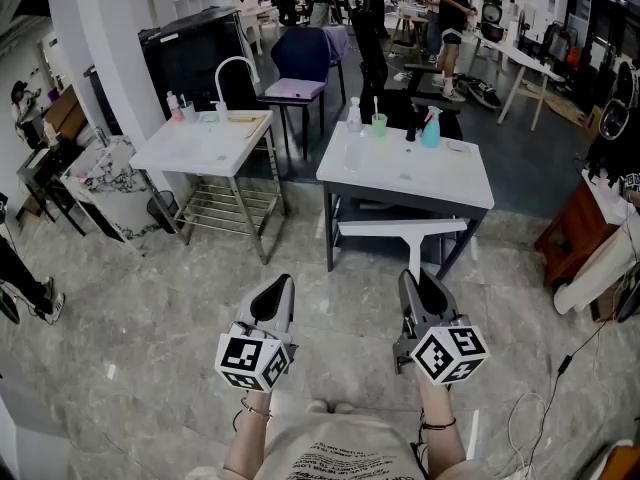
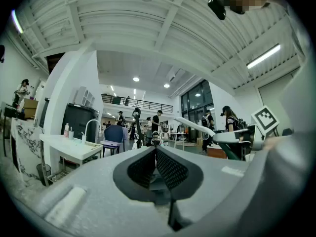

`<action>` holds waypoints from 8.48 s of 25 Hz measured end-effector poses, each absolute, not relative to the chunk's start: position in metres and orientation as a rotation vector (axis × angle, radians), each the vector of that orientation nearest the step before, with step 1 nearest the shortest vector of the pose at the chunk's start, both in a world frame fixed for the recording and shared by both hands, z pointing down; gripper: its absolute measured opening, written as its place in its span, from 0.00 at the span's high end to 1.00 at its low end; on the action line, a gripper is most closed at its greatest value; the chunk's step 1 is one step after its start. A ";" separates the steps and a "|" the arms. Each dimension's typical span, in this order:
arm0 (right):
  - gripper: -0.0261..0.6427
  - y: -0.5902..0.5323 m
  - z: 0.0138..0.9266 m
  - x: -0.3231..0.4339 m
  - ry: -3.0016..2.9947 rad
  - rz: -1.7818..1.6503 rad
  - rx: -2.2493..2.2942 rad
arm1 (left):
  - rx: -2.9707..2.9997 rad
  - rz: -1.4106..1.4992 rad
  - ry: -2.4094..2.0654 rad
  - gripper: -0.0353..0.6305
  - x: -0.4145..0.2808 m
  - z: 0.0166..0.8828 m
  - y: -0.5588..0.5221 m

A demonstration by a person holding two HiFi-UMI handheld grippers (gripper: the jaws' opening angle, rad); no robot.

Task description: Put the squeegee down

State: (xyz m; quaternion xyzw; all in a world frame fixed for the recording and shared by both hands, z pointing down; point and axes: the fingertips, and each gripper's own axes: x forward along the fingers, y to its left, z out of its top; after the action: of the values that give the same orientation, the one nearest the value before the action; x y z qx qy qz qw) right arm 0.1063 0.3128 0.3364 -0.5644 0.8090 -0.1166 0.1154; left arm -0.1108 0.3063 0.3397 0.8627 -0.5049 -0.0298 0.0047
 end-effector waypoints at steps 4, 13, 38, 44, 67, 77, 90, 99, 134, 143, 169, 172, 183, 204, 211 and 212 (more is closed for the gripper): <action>0.82 0.315 0.337 0.109 2.367 -0.351 -1.647 | 2.692 -0.092 -1.590 0.91 -0.114 0.340 0.308; 0.82 0.319 0.345 0.124 2.374 -0.362 -1.650 | 2.660 -0.101 -1.632 0.91 -0.111 0.345 0.317; 0.82 0.257 0.371 0.121 2.370 -0.481 -1.619 | 2.600 -0.052 -1.630 0.91 -0.113 0.371 0.271; 0.82 0.205 0.382 0.114 2.383 -0.504 -1.610 | 2.594 -0.040 -1.610 0.91 -0.112 0.382 0.218; 0.82 -0.003 0.393 0.085 2.348 -0.578 -1.669 | 2.592 -0.031 -1.529 0.91 -0.137 0.387 -0.003; 0.82 -0.025 0.394 0.084 2.312 -0.578 -1.693 | 2.621 -0.051 -1.494 0.91 -0.139 0.384 -0.032; 0.82 -0.054 0.394 0.092 2.266 -0.588 -1.718 | 2.627 -0.041 -1.473 0.91 -0.137 0.388 -0.067; 0.82 -0.117 0.407 0.090 2.270 -0.634 -1.703 | 2.603 0.003 -1.476 0.91 -0.135 0.401 -0.122; 0.82 -0.327 0.508 0.075 2.391 -1.077 -1.694 | 2.389 0.179 -1.445 0.91 -0.065 0.479 -0.316; 0.82 -0.344 0.524 0.065 2.409 -1.123 -1.734 | 2.347 0.226 -1.395 0.91 -0.067 0.501 -0.326; 0.82 -0.366 0.567 0.050 2.437 -1.253 -1.925 | 2.367 0.321 -1.207 0.91 -0.059 0.531 -0.342; 0.82 -0.365 0.570 0.048 2.452 -1.258 -1.942 | 2.364 0.322 -1.203 0.91 -0.059 0.531 -0.341; 0.82 -0.362 0.576 0.046 2.469 -1.259 -1.975 | 2.362 0.322 -1.202 0.91 -0.059 0.532 -0.341; 0.75 -0.363 0.569 0.043 2.511 -1.214 -1.943 | 2.366 0.312 -1.172 0.91 -0.059 0.530 -0.337; 0.78 -0.365 0.549 0.053 2.494 -1.114 -1.921 | 2.418 0.285 -1.152 0.91 -0.052 0.516 -0.341; 0.78 -0.365 0.546 0.053 2.501 -1.097 -1.906 | 2.428 0.282 -1.147 0.91 -0.050 0.514 -0.342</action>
State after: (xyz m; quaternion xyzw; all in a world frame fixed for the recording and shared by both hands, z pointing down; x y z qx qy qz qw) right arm 0.0534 -0.3647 0.5457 -0.5697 0.7477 -0.3281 -0.0942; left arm -0.0504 -0.3416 0.5136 0.8774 -0.4145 0.1018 0.2191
